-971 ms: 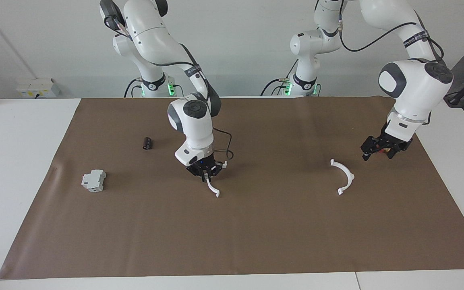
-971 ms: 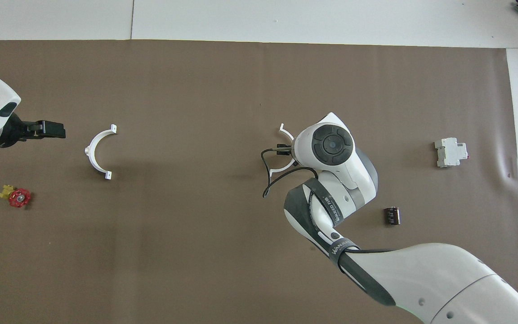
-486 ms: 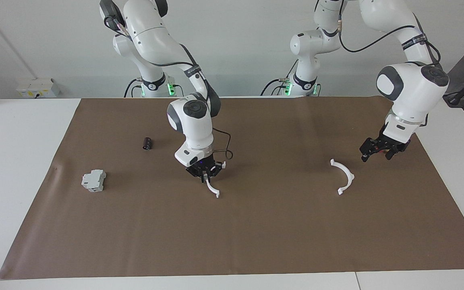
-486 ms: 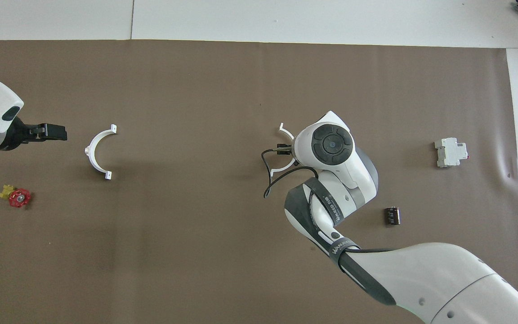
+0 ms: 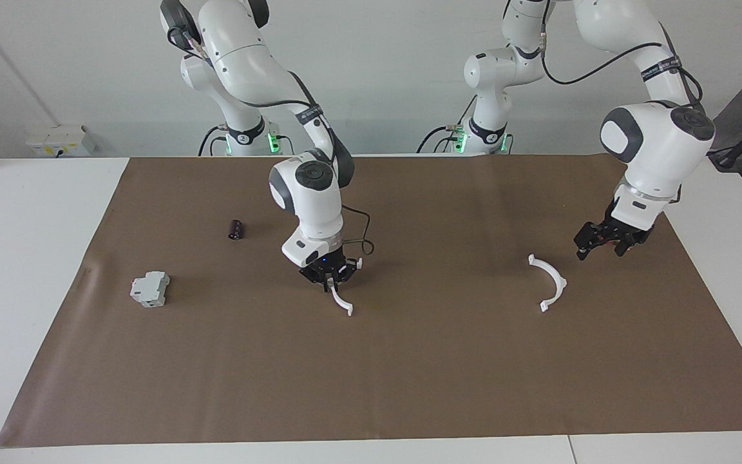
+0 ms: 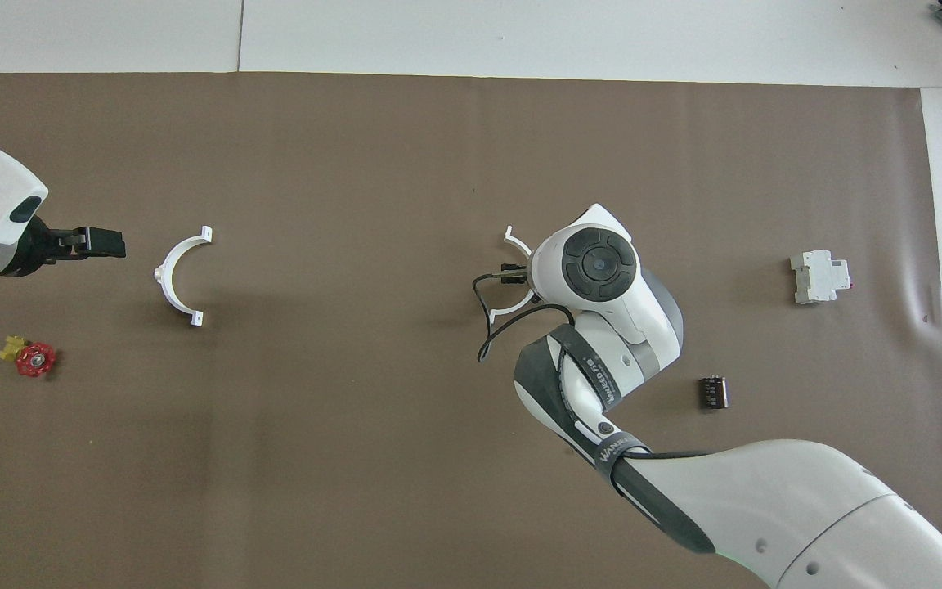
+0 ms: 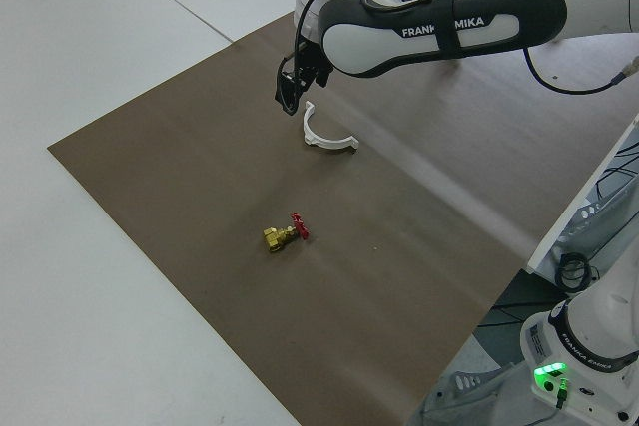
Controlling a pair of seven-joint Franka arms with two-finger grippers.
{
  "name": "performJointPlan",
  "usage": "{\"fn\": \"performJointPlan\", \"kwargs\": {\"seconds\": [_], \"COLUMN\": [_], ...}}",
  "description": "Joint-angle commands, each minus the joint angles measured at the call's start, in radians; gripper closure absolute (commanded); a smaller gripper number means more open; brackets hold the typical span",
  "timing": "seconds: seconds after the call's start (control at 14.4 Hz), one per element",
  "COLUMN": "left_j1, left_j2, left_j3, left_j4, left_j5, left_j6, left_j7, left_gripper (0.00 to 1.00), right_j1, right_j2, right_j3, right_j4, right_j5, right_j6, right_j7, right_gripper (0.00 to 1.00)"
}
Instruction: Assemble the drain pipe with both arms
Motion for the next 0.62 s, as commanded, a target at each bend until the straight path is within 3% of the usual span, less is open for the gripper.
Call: {"fn": "performJointPlan", "kwargs": {"seconds": [0.0, 0.42, 0.49, 0.56], "left_j1": [0.008, -0.001, -0.002, -0.002], "left_j2": [-0.008, 0.017, 0.03, 0.04], "left_j3": [-0.007, -0.007, -0.007, -0.007], "left_j4": [-0.029, -0.049, -0.052, -0.055], "left_j5": [-0.008, -0.008, -0.008, -0.008], "left_j6": [0.035, 0.09, 0.107, 0.117], "left_j7": [-0.006, -0.004, -0.004, -0.004], "left_gripper": [0.0, 0.0, 0.0, 0.0], "right_j1": [-0.004, -0.004, -0.004, -0.004], "right_j2": [0.023, 0.04, 0.04, 0.04], "right_j3": [0.009, 0.009, 0.009, 0.009], "right_j4": [0.015, 0.015, 0.015, 0.015], "right_j5": [-0.029, -0.029, -0.029, -0.029], "right_j6": [0.033, 0.062, 0.062, 0.062], "right_j7": [0.015, 0.018, 0.025, 0.031], "right_gripper": [1.0, 1.0, 0.98, 0.83]}}
